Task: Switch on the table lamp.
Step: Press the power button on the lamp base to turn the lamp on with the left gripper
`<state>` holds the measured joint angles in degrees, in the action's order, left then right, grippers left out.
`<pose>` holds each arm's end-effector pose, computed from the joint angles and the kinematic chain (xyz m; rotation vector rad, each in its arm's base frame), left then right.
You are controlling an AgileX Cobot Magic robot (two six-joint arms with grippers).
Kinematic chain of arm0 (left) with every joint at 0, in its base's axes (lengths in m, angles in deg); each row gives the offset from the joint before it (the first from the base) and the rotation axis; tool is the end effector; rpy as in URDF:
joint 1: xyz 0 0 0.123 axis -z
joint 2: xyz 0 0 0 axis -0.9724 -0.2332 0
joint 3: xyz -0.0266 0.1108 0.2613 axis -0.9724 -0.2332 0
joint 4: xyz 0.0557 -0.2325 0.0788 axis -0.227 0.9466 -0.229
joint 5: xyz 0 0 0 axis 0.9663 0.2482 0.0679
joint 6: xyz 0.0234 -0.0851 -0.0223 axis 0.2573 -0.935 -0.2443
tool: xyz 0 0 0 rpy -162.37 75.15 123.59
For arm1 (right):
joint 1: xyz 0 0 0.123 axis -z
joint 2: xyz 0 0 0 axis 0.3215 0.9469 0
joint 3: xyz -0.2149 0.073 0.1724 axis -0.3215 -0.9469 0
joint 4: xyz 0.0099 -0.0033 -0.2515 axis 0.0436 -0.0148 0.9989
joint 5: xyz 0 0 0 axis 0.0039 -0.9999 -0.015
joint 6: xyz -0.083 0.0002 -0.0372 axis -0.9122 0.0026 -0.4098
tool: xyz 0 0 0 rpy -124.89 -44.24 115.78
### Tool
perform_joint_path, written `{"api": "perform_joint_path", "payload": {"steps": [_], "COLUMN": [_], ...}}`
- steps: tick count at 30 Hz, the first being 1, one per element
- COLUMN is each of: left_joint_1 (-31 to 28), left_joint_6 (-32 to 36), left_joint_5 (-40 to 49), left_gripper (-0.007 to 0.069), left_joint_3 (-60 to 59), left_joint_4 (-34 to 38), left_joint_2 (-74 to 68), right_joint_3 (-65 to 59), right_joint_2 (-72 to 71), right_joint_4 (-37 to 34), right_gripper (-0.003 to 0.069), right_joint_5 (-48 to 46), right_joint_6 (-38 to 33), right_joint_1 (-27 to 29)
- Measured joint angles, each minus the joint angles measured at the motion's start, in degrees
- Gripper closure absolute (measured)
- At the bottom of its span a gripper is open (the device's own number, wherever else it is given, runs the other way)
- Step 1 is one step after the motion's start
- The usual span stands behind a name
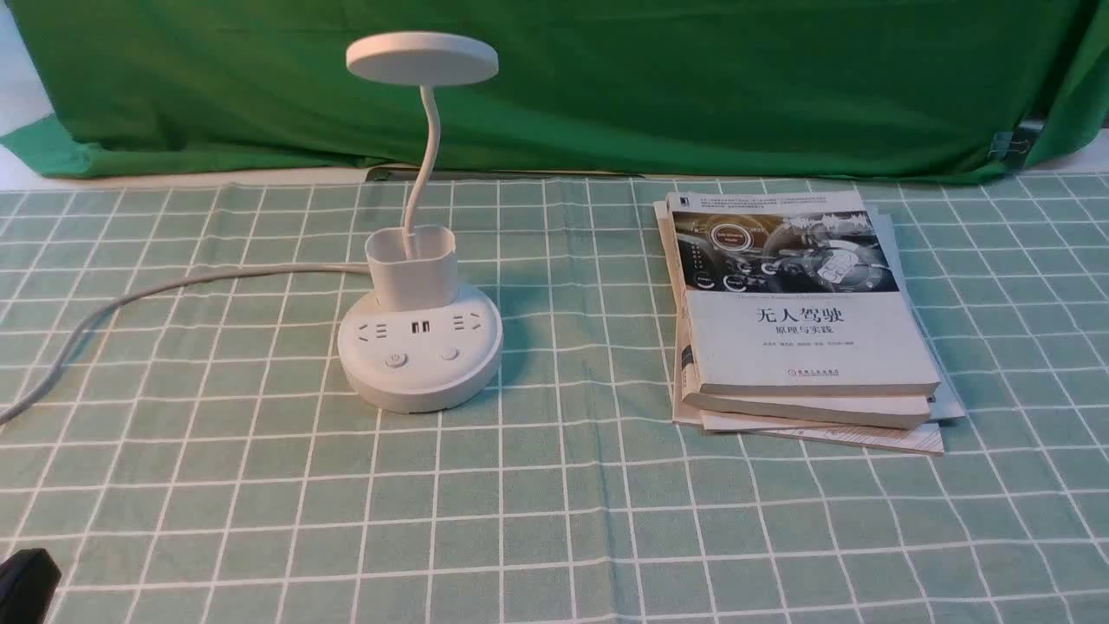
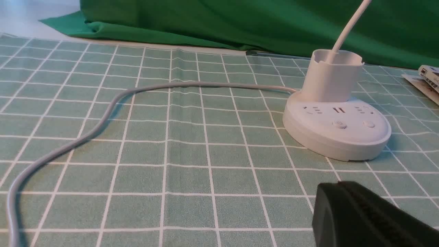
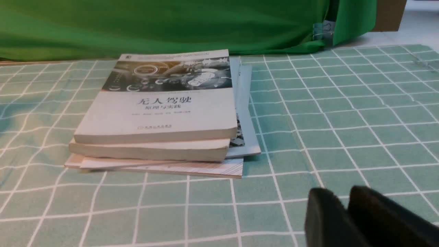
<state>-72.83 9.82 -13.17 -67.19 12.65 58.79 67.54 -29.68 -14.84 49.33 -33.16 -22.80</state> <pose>0.0549 -0.0070 0.1892 -0.0256 1.7355 -0.1715 0.0553 0.0024 0.1875 0.0100 1.7349 0.0863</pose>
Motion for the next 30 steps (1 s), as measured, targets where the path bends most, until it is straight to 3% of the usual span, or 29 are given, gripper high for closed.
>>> {"api": "perform_joint_path", "payload": {"steps": [30], "left_joint_1": [0.0], "left_joint_6": [0.72], "left_joint_5": [-0.45], "left_gripper": [0.0623], "left_joint_3": [0.0], "left_joint_4": [0.0], "left_joint_2": [0.0], "right_joint_3": [0.0], "right_joint_2": [0.0], "right_joint_4": [0.0], "right_gripper": [0.0425], "right_joint_5": [0.17], "right_joint_6": [0.06], "right_joint_1": [0.0]}}
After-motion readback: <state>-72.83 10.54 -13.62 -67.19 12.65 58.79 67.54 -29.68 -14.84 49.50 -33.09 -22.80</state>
